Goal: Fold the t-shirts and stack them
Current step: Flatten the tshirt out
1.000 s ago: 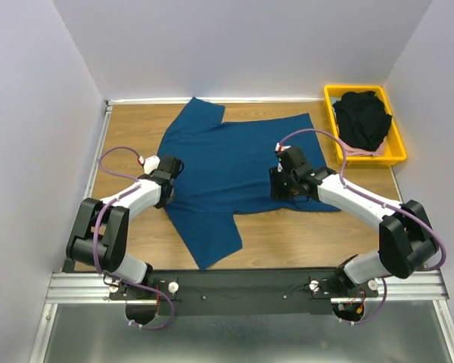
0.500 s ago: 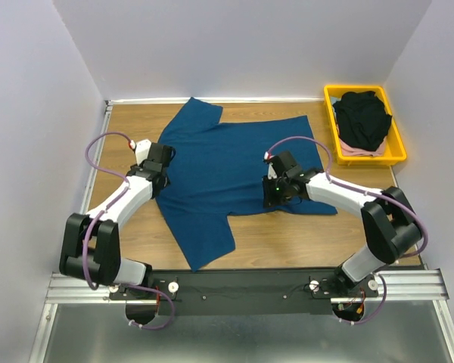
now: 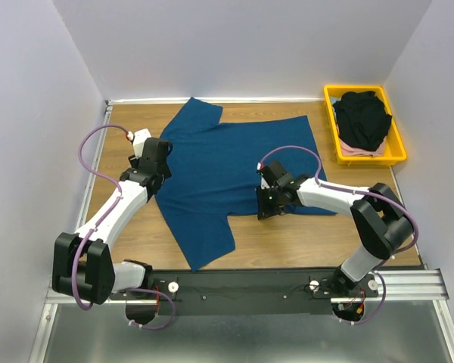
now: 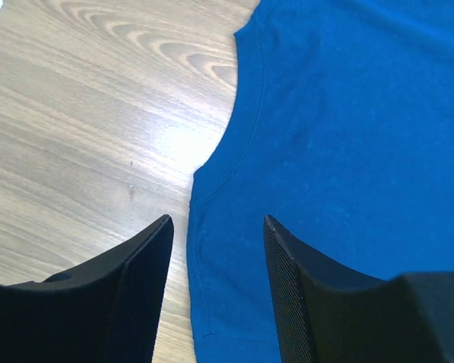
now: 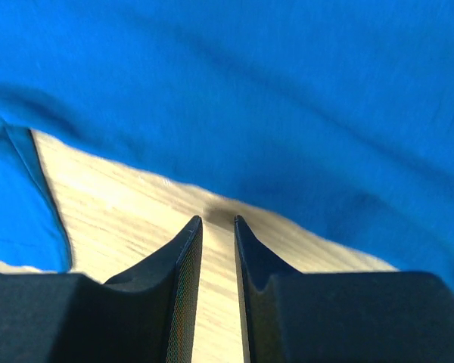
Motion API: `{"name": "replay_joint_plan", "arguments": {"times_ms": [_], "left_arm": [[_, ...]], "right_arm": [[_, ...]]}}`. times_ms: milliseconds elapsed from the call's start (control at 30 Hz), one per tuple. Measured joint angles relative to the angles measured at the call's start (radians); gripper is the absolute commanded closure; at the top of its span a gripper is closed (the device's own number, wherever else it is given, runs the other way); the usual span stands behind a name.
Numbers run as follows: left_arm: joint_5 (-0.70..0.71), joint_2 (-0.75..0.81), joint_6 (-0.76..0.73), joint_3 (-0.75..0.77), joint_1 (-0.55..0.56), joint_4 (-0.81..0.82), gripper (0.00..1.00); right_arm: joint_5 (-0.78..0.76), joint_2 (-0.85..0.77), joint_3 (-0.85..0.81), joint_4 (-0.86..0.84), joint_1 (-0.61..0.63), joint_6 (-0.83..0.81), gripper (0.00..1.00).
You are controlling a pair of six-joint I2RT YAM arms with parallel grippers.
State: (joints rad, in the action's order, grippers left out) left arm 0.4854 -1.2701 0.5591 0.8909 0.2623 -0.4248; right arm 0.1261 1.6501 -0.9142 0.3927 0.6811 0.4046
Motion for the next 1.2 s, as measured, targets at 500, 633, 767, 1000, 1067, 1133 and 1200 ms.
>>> {"name": "replay_joint_plan", "arguments": {"times_ms": [500, 633, 767, 1000, 1067, 1133, 1200], "left_arm": [[-0.061, 0.032, -0.025, -0.077, 0.001, 0.047, 0.41], [-0.076, 0.05, -0.025, -0.087, 0.002, 0.063, 0.41], [-0.081, 0.068, -0.026, -0.1, 0.002, 0.064, 0.4], [-0.093, 0.075, -0.029, -0.104, 0.002, 0.065, 0.4], [-0.097, 0.075, -0.032, -0.104, 0.002, 0.065, 0.4], [-0.099, 0.075, -0.034, -0.104, 0.002, 0.065, 0.4], [-0.105, 0.075, -0.036, -0.104, 0.002, 0.064, 0.4]], "right_arm": [[-0.008, -0.026, -0.139, 0.079, 0.007, 0.033, 0.7], [-0.017, 0.043, -0.177, 0.07, 0.007, 0.04, 0.7], [-0.022, 0.105, -0.173, 0.071, 0.012, 0.046, 0.7], [-0.023, 0.104, -0.127, 0.049, 0.021, 0.067, 0.7], [-0.021, 0.091, -0.108, 0.035, 0.024, 0.075, 0.7], [-0.015, 0.079, -0.092, 0.025, 0.028, 0.079, 0.7], [-0.008, 0.072, -0.08, 0.019, 0.032, 0.086, 0.7]]}}
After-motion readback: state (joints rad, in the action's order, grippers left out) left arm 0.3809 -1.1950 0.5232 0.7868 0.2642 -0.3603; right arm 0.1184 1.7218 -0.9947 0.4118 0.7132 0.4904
